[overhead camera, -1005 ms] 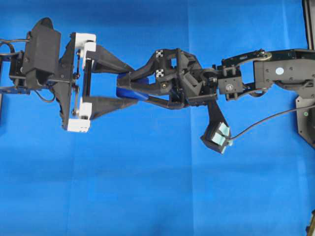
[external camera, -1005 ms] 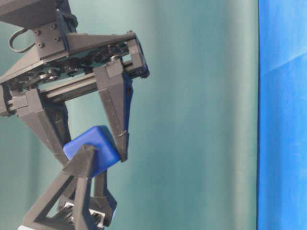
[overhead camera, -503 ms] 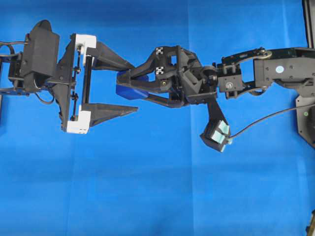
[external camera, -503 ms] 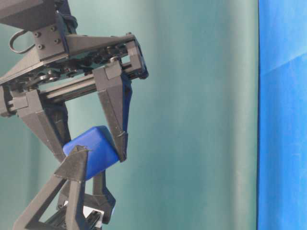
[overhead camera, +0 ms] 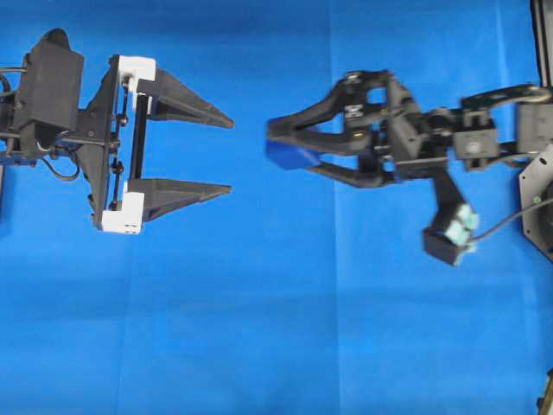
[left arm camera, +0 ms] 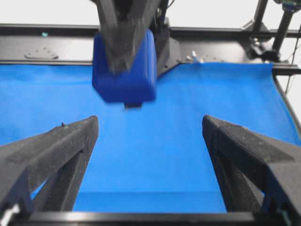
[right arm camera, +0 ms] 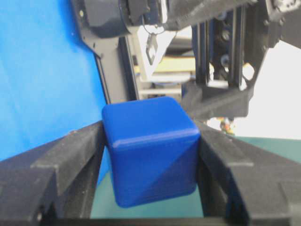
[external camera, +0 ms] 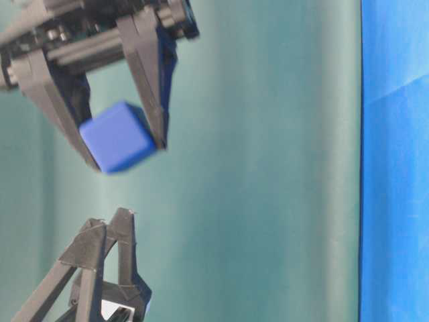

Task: Handover the blue block to the right arm after grasping it with the left arm, then place it in the designated position.
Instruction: 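Open the left gripper and pull the cube right with the right gripper, then rotate the right gripper upright holding the cube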

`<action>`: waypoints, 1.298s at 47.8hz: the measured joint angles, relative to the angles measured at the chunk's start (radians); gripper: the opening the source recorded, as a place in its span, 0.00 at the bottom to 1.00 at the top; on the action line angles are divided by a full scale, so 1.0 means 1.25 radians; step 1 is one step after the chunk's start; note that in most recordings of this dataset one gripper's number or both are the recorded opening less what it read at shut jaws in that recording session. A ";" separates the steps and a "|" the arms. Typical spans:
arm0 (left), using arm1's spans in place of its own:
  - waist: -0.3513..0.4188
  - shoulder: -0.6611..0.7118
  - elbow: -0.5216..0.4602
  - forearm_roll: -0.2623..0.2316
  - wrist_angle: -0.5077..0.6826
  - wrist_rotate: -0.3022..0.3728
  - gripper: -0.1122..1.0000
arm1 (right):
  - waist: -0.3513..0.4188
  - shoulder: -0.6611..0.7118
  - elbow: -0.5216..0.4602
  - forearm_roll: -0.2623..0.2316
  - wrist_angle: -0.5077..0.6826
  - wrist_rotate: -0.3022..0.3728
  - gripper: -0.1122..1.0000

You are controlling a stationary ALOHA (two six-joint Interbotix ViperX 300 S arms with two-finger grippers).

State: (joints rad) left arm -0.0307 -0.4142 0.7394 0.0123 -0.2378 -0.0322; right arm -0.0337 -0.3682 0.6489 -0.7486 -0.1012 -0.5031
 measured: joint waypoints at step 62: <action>0.000 0.000 0.001 0.000 0.005 0.005 0.94 | 0.025 -0.145 0.072 0.157 0.096 0.518 0.47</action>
State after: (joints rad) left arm -0.0307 -0.4142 0.7409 0.0123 -0.2316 -0.0261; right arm -0.0031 -0.5492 0.7394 -0.5522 0.0184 0.1442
